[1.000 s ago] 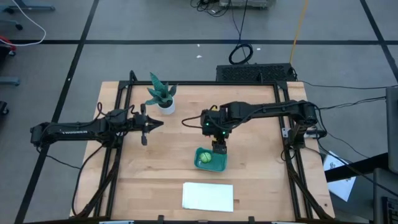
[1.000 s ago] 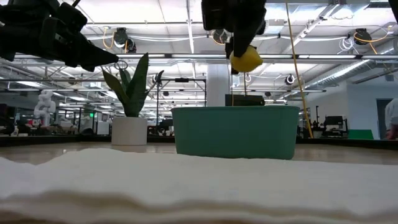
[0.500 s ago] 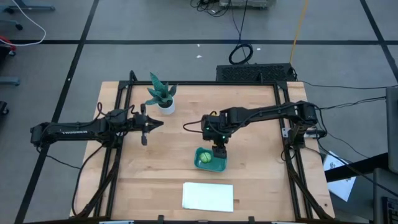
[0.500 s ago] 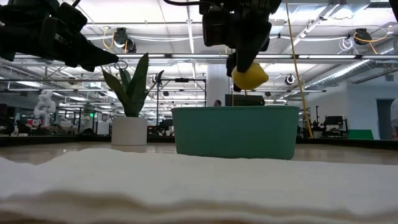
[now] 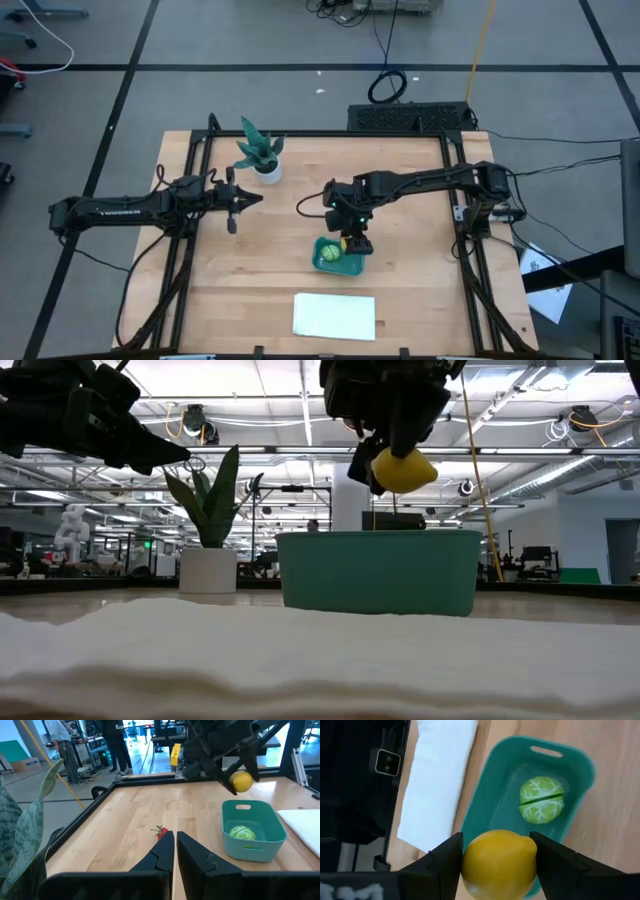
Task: Pick and placing Produce into tupperware
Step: Put the lemon into the bin
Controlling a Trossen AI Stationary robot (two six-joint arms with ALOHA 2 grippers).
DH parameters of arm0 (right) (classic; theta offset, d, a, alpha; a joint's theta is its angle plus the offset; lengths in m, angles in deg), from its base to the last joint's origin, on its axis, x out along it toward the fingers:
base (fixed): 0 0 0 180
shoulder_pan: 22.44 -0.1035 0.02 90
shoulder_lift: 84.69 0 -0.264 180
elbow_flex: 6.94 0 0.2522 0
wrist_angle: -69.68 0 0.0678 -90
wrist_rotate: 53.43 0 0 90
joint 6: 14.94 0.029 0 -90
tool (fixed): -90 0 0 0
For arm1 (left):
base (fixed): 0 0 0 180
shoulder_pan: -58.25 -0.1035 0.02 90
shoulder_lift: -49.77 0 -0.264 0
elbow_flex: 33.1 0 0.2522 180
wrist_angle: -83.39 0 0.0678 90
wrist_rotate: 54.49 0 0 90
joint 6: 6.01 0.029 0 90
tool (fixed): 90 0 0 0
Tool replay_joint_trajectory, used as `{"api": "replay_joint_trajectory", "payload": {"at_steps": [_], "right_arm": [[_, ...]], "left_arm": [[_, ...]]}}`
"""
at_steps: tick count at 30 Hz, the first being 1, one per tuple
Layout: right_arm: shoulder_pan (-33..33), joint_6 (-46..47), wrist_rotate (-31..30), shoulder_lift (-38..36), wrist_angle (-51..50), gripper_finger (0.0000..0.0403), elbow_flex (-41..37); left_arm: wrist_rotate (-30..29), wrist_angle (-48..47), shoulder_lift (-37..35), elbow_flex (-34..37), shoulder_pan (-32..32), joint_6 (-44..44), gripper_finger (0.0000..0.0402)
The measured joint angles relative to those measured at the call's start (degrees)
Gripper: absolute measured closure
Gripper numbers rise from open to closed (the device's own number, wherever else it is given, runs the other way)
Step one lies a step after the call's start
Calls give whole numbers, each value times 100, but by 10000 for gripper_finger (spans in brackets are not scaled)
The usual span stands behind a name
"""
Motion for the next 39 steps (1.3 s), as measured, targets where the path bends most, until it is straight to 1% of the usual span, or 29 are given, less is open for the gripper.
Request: {"api": "replay_joint_trajectory", "payload": {"at_steps": [5, 14, 18, 22, 27, 35, 39], "right_arm": [[114, -84, -3, 0, 114, 200, 0], [112, -336, -7, 69, 541, 200, -17], [112, -325, 1, 63, 997, 200, -310], [110, -322, 1, 66, 1025, 200, -584], [84, -328, 2, 68, 1396, 200, -982], [80, -307, 4, 68, 1832, 200, -1386], [66, -331, 4, 68, 1857, 200, -1494]], "left_arm": [[0, -2, 0, 0, 0, 2, 376], [-4, -153, 0, 0, 0, 90, 376], [-4, -169, 0, 0, 0, 113, 376], [-4, -173, 0, 0, 0, 131, 376], [-7, -173, 0, 0, 0, 131, 376], [-9, -170, 0, 0, 0, 131, 376], [-9, -170, 0, 0, 0, 135, 376]]}}
